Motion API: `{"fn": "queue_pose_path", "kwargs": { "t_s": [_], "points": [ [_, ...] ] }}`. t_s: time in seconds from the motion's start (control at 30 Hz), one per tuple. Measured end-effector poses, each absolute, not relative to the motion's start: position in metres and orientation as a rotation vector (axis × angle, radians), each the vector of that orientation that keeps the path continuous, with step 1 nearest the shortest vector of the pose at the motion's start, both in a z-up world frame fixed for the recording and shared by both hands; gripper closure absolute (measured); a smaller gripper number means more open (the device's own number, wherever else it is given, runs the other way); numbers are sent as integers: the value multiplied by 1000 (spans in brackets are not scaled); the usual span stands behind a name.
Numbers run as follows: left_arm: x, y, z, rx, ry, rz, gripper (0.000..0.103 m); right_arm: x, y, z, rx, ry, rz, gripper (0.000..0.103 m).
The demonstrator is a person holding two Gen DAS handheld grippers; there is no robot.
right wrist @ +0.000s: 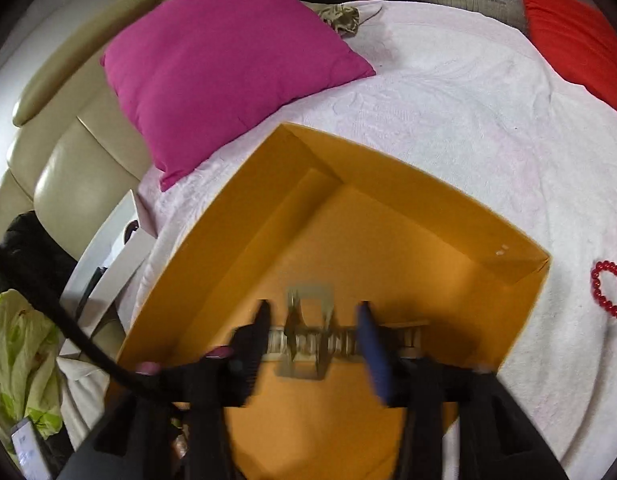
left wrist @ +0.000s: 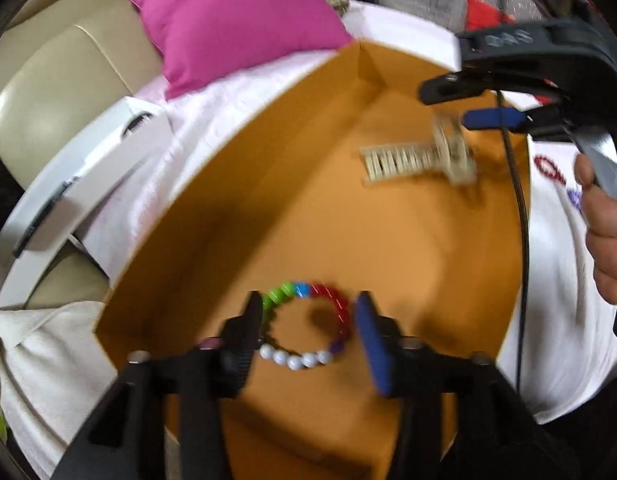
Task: Organize jewelry
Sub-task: 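Carry the bracelet with the left tool into the orange box while the right tool drops the clip there, then move both open tools back over the remaining jewelry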
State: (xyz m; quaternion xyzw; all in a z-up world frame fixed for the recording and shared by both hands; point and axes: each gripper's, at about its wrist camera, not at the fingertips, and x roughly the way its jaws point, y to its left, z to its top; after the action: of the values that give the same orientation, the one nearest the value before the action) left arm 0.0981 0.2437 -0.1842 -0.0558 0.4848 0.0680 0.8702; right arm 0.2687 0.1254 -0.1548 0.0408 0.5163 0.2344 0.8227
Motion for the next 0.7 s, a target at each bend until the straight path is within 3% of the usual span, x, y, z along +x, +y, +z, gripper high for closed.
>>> {"fn": "queue_pose_path", "kwargs": {
  "t_s": [0.33,0.53,0.7],
  "points": [
    [97,194,-117,-14,853,113,34,226,-6,-81,226,843,505,45],
    [130,113,-81,44,774,30,29,190,-139,-80,332,770,354,45],
    [163,36,-88,115,758,-30,29,179,-227,-101,455,779,247,45]
  ]
}}
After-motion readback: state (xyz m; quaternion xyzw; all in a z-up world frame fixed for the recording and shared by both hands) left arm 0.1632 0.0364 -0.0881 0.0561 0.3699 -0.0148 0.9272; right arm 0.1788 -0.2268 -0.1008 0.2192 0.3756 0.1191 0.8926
